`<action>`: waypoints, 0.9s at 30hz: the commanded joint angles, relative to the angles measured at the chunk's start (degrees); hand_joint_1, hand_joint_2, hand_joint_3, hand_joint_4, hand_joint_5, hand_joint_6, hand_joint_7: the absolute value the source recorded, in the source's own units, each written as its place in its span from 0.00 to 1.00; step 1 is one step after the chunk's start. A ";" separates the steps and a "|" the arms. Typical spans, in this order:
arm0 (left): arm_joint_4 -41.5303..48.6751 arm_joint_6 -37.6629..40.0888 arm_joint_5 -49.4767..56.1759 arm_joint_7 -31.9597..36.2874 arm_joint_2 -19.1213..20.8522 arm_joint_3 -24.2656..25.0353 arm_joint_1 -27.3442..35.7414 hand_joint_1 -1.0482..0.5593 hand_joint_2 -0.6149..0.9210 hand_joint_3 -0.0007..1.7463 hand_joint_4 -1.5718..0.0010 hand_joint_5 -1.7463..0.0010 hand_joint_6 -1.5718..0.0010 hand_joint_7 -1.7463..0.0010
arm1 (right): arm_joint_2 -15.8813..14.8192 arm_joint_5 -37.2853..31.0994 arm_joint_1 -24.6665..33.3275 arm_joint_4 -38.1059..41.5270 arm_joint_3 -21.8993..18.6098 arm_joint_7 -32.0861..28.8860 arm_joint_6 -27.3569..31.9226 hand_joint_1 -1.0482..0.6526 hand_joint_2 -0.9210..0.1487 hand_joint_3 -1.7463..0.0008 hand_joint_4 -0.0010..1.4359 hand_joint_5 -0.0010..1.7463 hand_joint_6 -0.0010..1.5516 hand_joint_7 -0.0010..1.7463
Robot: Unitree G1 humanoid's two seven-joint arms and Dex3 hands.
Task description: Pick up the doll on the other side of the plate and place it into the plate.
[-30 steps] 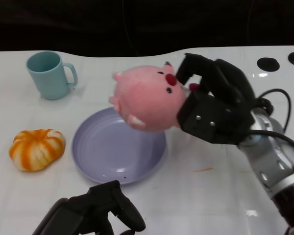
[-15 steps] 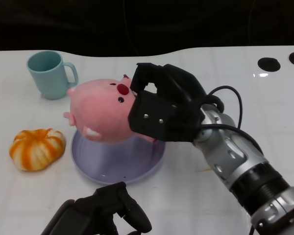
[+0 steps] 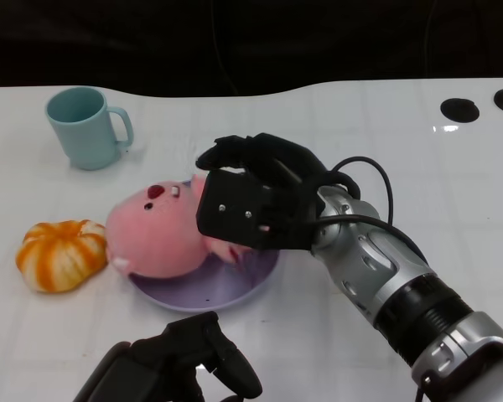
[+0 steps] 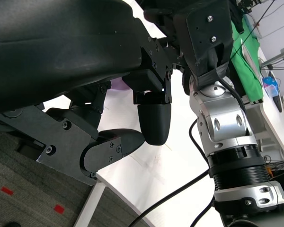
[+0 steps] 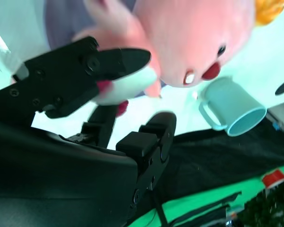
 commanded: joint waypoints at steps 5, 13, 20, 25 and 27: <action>-0.77 0.30 -0.23 0.02 0.49 0.80 0.10 0.52 0.84 0.54 0.55 0.00 0.59 0.19 | -2.98 0.01 2.65 -8.67 1.55 5.72 1.34 0.25 0.00 0.90 0.00 0.40 0.20 0.01; -0.03 0.17 -0.12 0.11 0.31 0.59 -0.87 0.52 0.84 0.53 0.55 0.00 0.59 0.19 | -10.89 -0.37 6.70 -26.57 0.81 13.96 3.03 0.24 0.00 0.88 0.01 0.41 0.21 0.01; 0.90 1.46 -0.07 0.15 -0.01 0.04 -2.10 0.51 0.84 0.53 0.56 0.00 0.59 0.19 | -19.74 3.76 15.47 -39.66 -3.53 17.85 -1.75 0.30 0.00 0.88 0.14 0.45 0.30 0.05; 0.86 1.83 0.10 0.29 -0.06 -0.21 -2.79 0.53 0.84 0.53 0.57 0.00 0.59 0.19 | -22.22 9.51 22.84 -42.40 -7.96 16.41 -9.88 0.35 0.00 0.91 0.32 0.49 0.42 0.09; 0.96 1.44 0.26 0.35 0.06 -0.20 -2.87 0.52 0.83 0.54 0.57 0.00 0.58 0.19 | -22.12 11.25 25.02 -43.14 -9.33 15.76 -11.66 0.37 0.00 0.92 0.39 0.51 0.46 0.11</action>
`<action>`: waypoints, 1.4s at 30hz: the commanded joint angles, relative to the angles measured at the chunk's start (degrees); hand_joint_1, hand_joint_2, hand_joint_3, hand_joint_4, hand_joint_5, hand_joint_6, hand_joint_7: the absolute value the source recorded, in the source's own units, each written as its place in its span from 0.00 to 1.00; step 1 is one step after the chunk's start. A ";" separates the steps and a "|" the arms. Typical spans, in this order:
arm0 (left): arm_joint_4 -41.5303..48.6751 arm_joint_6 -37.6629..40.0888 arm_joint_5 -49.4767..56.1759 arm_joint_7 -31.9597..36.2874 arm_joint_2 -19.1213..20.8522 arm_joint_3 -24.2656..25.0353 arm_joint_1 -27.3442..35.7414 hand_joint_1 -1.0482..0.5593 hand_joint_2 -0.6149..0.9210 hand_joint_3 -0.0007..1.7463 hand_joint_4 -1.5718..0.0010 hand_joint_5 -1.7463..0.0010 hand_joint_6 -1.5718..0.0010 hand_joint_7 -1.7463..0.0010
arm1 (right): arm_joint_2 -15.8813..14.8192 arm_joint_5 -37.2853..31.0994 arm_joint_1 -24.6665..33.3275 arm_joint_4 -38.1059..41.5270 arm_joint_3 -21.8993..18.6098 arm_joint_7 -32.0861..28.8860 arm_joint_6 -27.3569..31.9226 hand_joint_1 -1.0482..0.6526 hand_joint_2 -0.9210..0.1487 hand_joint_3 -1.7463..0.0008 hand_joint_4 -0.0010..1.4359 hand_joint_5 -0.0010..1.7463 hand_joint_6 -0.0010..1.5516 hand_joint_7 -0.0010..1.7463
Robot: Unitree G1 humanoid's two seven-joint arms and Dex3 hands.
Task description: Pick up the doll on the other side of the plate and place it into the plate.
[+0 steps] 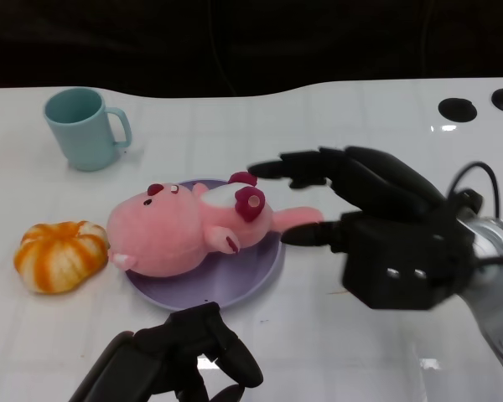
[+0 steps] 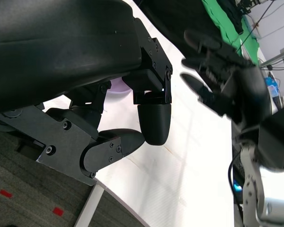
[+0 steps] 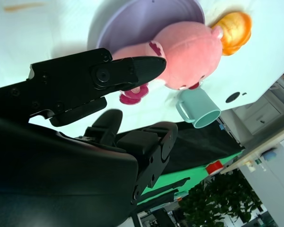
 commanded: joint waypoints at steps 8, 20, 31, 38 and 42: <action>0.19 -1.13 -0.25 0.21 0.59 0.78 0.36 0.53 0.83 0.54 0.59 0.02 0.58 0.19 | -3.45 4.67 10.94 -9.30 -6.23 -1.19 -7.28 0.48 0.01 0.95 0.51 0.67 0.58 0.17; 0.71 -2.58 -1.38 -0.16 0.86 2.41 0.34 0.53 0.84 0.53 0.59 0.04 0.57 0.21 | -9.60 12.76 26.58 -28.78 -13.36 7.47 5.48 0.64 0.50 0.30 0.60 0.91 0.55 0.65; 1.69 -3.28 -3.70 -1.62 2.60 5.72 0.73 0.51 0.85 0.52 0.58 0.02 0.58 0.21 | -8.79 16.46 29.61 -31.57 -14.44 7.50 11.68 0.68 0.59 0.19 0.58 0.96 0.51 0.77; 1.68 -3.59 -5.11 -1.62 3.38 6.85 1.45 0.52 0.86 0.49 0.57 0.00 0.59 0.20 | -10.53 13.04 27.83 -25.89 -11.75 8.20 5.52 0.64 0.62 0.18 0.60 0.98 0.53 0.77; 2.68 -5.65 -5.42 -1.45 3.34 6.82 1.90 0.52 0.87 0.49 0.56 0.00 0.59 0.20 | -10.58 11.95 27.54 -24.90 -10.98 7.99 4.55 0.62 0.65 0.18 0.60 0.98 0.54 0.76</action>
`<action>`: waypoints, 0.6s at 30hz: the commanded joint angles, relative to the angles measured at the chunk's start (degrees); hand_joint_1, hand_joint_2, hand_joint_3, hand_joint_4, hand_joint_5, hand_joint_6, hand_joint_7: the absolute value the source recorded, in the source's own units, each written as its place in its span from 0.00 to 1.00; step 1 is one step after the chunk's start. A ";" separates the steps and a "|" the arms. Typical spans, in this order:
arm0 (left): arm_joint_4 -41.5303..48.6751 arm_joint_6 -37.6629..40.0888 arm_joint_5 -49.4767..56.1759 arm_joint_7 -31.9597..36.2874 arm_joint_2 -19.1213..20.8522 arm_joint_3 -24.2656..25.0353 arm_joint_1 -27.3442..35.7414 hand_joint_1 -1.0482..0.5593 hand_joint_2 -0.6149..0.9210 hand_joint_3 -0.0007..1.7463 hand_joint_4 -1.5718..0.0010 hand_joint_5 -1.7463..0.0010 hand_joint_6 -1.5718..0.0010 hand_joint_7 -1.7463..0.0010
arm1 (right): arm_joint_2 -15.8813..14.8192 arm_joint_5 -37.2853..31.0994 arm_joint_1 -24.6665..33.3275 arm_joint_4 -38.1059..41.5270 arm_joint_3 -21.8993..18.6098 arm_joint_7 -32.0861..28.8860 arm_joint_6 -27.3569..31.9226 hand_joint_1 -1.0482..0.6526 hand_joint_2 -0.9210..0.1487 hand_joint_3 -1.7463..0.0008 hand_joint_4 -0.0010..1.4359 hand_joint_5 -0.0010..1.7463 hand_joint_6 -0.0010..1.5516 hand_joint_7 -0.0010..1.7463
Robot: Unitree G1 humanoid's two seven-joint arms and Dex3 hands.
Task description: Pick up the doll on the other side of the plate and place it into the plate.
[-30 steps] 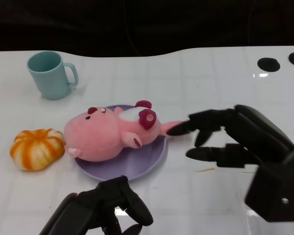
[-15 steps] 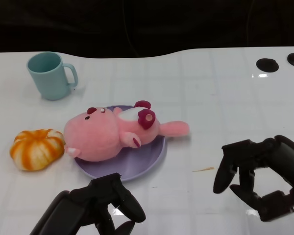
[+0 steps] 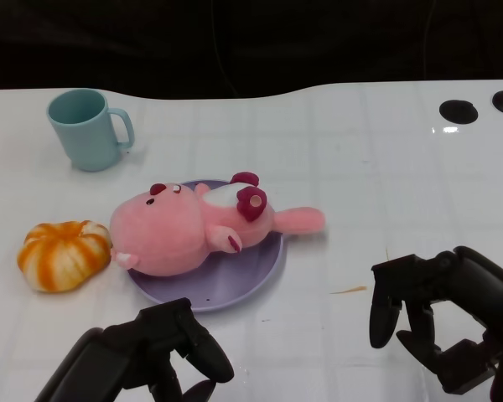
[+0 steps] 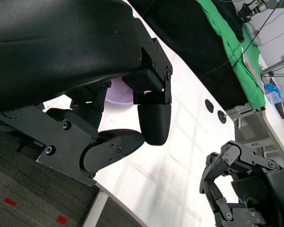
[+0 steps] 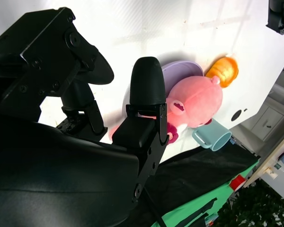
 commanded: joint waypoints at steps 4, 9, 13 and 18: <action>1.39 -2.86 -0.53 -0.53 0.58 0.15 1.34 0.52 0.87 0.49 0.56 0.01 0.59 0.21 | -1.03 -1.37 -0.29 1.69 0.27 -0.35 -3.11 0.61 0.68 0.16 0.61 0.98 0.55 0.75; 1.73 -3.13 -0.52 -0.33 0.40 0.48 1.52 0.52 0.85 0.50 0.56 0.01 0.58 0.21 | -0.51 -2.40 -0.29 0.78 0.32 -0.63 -1.46 0.62 0.67 0.16 0.63 1.00 0.55 0.75; 2.23 -4.04 -0.88 -0.73 0.72 1.09 1.47 0.53 0.86 0.49 0.56 0.01 0.59 0.21 | -0.35 -2.19 -0.78 1.42 0.48 -0.28 -1.78 0.62 0.64 0.18 0.60 0.99 0.54 0.75; 2.90 -5.20 -1.60 -0.80 0.89 1.64 1.75 0.53 0.87 0.49 0.57 0.02 0.59 0.21 | -0.71 -2.86 -0.94 1.60 0.97 -0.23 -2.47 0.61 0.63 0.20 0.62 1.00 0.54 0.75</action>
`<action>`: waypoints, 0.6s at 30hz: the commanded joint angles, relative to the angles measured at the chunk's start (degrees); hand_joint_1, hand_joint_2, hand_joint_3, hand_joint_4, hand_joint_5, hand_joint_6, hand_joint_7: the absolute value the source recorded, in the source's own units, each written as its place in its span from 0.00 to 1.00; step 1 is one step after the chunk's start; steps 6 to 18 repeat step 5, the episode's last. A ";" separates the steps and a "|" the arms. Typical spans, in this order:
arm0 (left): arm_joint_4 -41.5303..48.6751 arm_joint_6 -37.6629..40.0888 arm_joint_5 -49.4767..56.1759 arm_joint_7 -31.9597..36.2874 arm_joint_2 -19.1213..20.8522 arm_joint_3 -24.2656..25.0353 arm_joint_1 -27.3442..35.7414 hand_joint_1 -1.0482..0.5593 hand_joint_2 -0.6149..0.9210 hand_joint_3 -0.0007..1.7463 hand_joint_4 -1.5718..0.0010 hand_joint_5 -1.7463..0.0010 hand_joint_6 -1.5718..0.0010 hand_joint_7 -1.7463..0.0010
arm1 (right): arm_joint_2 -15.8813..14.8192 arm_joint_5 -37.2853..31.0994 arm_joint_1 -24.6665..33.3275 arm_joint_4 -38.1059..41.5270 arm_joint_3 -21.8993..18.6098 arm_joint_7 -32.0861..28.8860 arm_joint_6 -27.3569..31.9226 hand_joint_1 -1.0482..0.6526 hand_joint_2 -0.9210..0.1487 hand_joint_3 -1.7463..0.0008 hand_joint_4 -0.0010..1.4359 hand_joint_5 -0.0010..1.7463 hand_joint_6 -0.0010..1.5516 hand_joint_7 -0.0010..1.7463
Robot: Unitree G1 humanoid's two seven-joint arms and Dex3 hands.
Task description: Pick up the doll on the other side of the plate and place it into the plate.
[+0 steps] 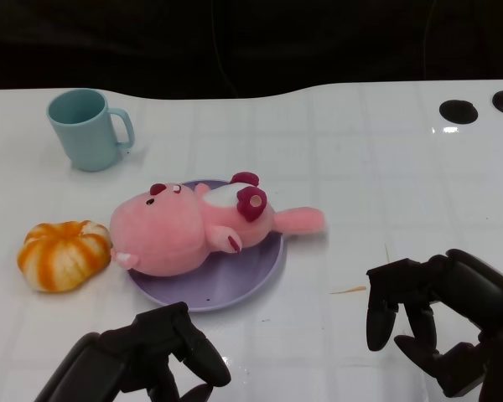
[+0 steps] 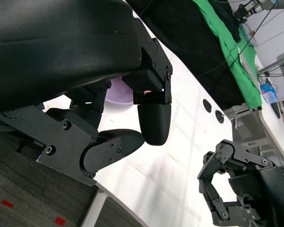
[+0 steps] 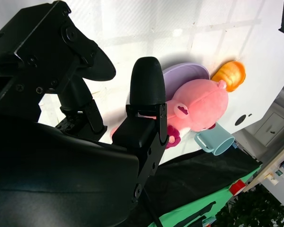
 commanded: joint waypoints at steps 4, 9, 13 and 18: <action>1.26 -1.81 -0.33 -0.62 0.97 0.89 0.83 0.54 0.87 0.48 0.57 0.04 0.59 0.22 | -0.80 -0.92 -0.47 -0.69 0.56 0.09 0.73 0.61 0.63 0.20 0.61 1.00 0.54 0.75; 1.19 -1.80 -0.35 -0.61 0.99 0.90 0.91 0.54 0.87 0.48 0.57 0.04 0.59 0.22 | -0.79 -0.91 -0.51 -0.57 0.57 0.02 0.50 0.62 0.63 0.19 0.61 1.00 0.55 0.75; 1.19 -1.80 -0.35 -0.61 0.99 0.90 0.91 0.54 0.87 0.48 0.57 0.04 0.59 0.22 | -0.79 -0.91 -0.51 -0.57 0.57 0.02 0.50 0.62 0.63 0.19 0.61 1.00 0.55 0.75; 1.19 -1.80 -0.35 -0.61 0.99 0.90 0.91 0.54 0.87 0.48 0.57 0.04 0.59 0.22 | -0.79 -0.91 -0.51 -0.57 0.57 0.02 0.50 0.62 0.63 0.19 0.61 1.00 0.55 0.75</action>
